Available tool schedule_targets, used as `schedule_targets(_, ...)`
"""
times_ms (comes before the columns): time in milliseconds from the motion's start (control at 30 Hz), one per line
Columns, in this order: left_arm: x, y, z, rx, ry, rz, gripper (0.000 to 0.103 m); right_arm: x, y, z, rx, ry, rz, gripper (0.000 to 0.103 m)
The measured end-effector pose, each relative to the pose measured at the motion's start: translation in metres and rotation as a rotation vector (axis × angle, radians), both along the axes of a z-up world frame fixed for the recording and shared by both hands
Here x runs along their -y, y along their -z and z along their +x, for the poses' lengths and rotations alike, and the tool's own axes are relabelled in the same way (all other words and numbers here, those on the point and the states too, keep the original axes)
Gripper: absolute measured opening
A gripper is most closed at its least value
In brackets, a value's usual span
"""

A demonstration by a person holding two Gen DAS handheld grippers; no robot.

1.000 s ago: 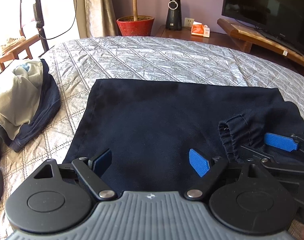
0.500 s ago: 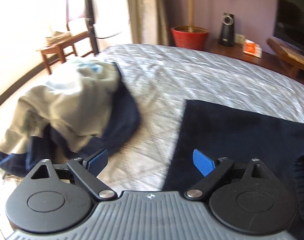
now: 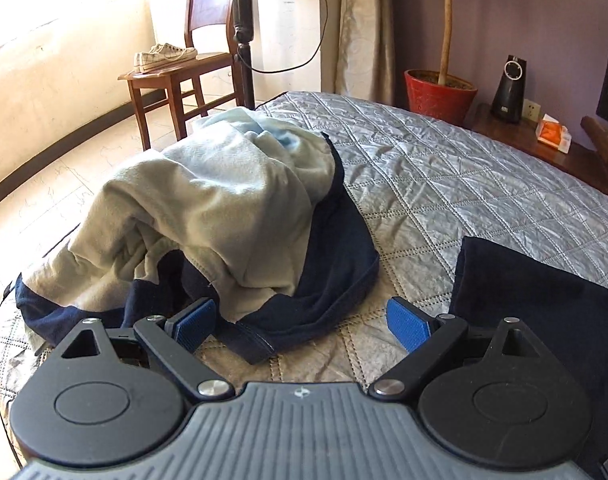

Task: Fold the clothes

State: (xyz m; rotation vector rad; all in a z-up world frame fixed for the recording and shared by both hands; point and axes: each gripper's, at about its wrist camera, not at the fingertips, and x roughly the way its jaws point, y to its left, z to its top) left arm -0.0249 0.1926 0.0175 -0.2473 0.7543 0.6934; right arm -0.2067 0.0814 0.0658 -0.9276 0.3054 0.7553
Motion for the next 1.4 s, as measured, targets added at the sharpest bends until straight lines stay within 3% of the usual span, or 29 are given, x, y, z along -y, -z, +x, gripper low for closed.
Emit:
schedule_targets(33,-0.002,-0.001,-0.001,0.003,-0.004,-0.002,0.091,-0.003,-0.002,0.004,-0.017,0.008,-0.002,0.101)
schedule_targets(100,-0.006,-0.002,-0.003,0.008,-0.013,-0.005,0.091,-0.005,-0.002,0.009,-0.020,-0.003,-0.020,0.088)
schedule_targets(167,-0.011,-0.003,-0.005,0.013,-0.022,-0.009,0.091,-0.010,0.001,0.006,0.005,-0.024,-0.053,0.080)
schedule_targets(200,-0.012,-0.003,-0.005,0.015,-0.024,-0.012,0.091,-0.013,0.002,0.005,0.004,-0.041,-0.074,0.066)
schedule_targets(233,-0.013,-0.003,-0.005,0.018,-0.027,-0.015,0.091,-0.016,0.003,0.005,-0.005,-0.049,-0.089,0.062)
schedule_targets(333,-0.017,-0.004,-0.006,0.026,-0.043,-0.024,0.091,-0.022,0.004,0.006,0.009,-0.054,-0.122,0.068)
schedule_targets(400,-0.019,-0.004,-0.006,0.030,-0.051,-0.027,0.091,-0.027,0.002,0.010,0.025,-0.058,-0.151,0.080)
schedule_targets(467,-0.018,-0.004,-0.006,0.030,-0.050,-0.027,0.091,-0.018,-0.003,0.029,-0.115,-0.050,-0.076,0.074)
schedule_targets(533,-0.017,-0.004,-0.005,0.029,-0.048,-0.027,0.091,-0.009,-0.008,0.046,-0.249,-0.040,-0.003,0.038)
schedule_targets(567,-0.017,-0.004,-0.004,0.029,-0.048,-0.027,0.091,-0.004,-0.005,0.050,-0.255,-0.010,0.011,0.025)
schedule_targets(600,-0.017,-0.004,-0.004,0.030,-0.050,-0.028,0.091,0.001,-0.007,0.056,-0.315,0.023,0.068,0.022)
schedule_targets(700,-0.017,-0.004,-0.003,0.031,-0.053,-0.028,0.091,0.018,-0.013,0.076,-0.473,0.127,0.245,0.019)
schedule_targets(933,-0.012,-0.003,0.001,0.031,-0.043,-0.034,0.091,0.048,-0.039,0.100,-0.608,0.232,0.490,0.018)
schedule_targets(1167,0.016,-0.002,0.012,0.032,0.045,-0.036,0.091,0.120,-0.079,0.113,-0.626,0.394,0.802,0.018)
schedule_targets(1233,0.026,-0.001,0.015,0.033,0.078,-0.036,0.091,0.154,-0.085,0.110,-0.614,0.462,0.963,0.018)
schedule_targets(1400,0.050,0.000,0.024,0.034,0.160,-0.036,0.091,0.231,-0.062,0.096,-0.586,0.732,1.314,0.018)
